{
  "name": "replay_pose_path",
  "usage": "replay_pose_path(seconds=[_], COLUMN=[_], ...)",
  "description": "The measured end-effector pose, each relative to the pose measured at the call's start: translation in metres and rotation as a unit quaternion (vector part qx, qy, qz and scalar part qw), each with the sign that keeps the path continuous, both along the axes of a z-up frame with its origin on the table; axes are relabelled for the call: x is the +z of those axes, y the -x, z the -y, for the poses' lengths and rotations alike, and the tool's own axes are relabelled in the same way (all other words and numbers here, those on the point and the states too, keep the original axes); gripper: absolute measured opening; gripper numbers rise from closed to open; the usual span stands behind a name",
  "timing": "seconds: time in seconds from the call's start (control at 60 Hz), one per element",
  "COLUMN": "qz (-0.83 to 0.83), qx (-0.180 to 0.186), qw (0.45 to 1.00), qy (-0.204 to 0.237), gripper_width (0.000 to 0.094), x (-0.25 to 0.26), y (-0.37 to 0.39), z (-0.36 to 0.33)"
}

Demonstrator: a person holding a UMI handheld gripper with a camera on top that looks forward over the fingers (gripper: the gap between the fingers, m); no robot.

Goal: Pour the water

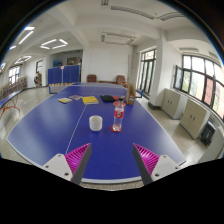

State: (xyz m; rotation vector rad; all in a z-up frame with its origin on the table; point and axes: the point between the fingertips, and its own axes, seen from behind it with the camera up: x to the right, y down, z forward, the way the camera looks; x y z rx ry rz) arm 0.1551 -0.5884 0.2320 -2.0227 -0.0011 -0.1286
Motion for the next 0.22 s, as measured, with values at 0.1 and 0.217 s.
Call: replay_pose_path(seconds=[0.1,0.217], qz=[0.012,0.010], qx=[0.002,0.002], qw=[1.000,1.000], qy=[0.002,-0.001], gripper_width=[0.0854,0.0849], x=[0.003,0.004], y=[0.005,0.009], z=[0.012,0.017])
